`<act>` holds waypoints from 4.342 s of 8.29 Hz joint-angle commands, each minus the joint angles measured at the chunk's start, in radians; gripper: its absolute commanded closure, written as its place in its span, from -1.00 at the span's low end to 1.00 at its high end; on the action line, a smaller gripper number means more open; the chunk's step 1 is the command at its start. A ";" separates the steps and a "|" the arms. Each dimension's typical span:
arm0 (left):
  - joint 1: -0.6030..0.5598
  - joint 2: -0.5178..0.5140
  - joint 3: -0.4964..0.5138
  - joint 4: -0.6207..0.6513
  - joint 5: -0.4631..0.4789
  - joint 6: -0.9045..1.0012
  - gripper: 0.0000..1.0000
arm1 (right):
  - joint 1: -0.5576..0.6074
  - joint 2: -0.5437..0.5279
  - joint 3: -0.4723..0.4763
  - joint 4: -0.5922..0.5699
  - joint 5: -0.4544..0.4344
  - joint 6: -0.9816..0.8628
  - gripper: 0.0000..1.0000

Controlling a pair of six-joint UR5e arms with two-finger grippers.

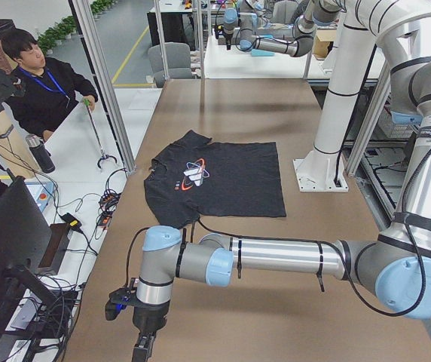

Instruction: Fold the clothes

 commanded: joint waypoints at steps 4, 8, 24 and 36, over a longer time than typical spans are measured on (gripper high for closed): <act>0.000 -0.002 -0.002 0.000 0.000 -0.001 -0.89 | 0.000 0.000 0.006 0.006 0.002 -0.001 -0.89; 0.000 -0.010 -0.005 0.000 0.000 -0.001 -0.89 | -0.005 0.000 0.012 0.039 0.000 -0.004 -0.89; 0.333 -0.234 0.046 -0.224 -0.254 -0.186 -0.89 | -0.346 0.199 -0.302 0.497 0.183 0.354 -0.86; 0.559 -0.438 0.489 -0.706 -0.405 -0.610 -0.61 | -0.589 0.431 -0.495 0.622 0.232 0.832 -0.86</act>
